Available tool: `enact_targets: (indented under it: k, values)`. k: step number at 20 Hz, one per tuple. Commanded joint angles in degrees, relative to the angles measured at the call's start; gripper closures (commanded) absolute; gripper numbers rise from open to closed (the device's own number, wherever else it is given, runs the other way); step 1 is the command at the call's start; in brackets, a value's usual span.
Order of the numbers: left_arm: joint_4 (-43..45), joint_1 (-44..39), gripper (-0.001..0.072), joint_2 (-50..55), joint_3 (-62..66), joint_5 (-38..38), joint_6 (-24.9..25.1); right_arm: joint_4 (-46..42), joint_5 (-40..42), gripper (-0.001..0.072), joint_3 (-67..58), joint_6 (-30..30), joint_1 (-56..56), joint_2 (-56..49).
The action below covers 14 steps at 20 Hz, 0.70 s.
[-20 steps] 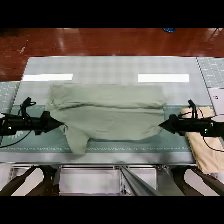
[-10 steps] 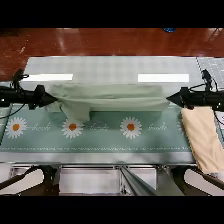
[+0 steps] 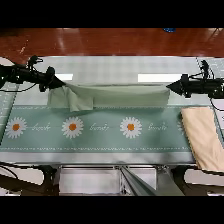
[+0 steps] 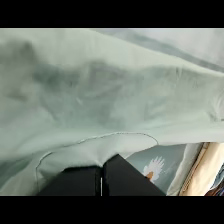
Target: Fold the shirts.
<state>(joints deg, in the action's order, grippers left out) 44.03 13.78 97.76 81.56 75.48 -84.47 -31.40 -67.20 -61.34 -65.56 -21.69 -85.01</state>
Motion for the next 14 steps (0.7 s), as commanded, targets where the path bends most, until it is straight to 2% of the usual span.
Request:
enact_targets:
  k: [1, 5, 7, 8, 9, 10, 11, 14]
  values:
    - [0.04, -0.35, 0.0688, 6.23, 7.37, 1.53, -2.27, 1.14, 0.87, 0.0693, -3.58, 0.07, 0.02, -3.8]
    - [0.04, -1.01, 0.0688, 9.29, 8.76, 0.68, -2.16, 3.39, 2.14, 0.0693, -4.55, 0.33, 0.02, -7.74]
    - [0.04, -1.7, 0.0687, 9.94, 8.76, -2.47, -1.75, 5.75, 3.91, 0.0693, -4.55, 1.03, 0.02, -9.49]
    - [0.02, -2.21, 0.0641, 10.03, 8.76, -4.55, -1.75, 6.62, 4.96, 0.0692, -4.55, 1.05, 0.02, -10.27]
    - [0.04, -2.93, 0.0463, 10.03, 8.76, -6.05, -1.73, 7.52, 6.27, 0.0603, -4.55, 1.11, 0.04, -10.93]
    - [0.04, -3.72, 0.0205, 10.03, 8.83, -6.95, -1.73, 8.33, 7.45, 0.0403, -4.55, 1.14, 0.02, -11.37]
    - [0.07, -4.24, 0.0197, 10.01, 9.07, -7.32, -1.46, 8.76, 8.37, 0.0296, -4.55, 1.31, 0.0, -11.47]
    - [0.2, -3.06, 0.0198, 8.7, 12.13, -5.44, -1.27, 8.07, 5.14, 0.0295, -6.71, 1.4, -2.16, -11.41]
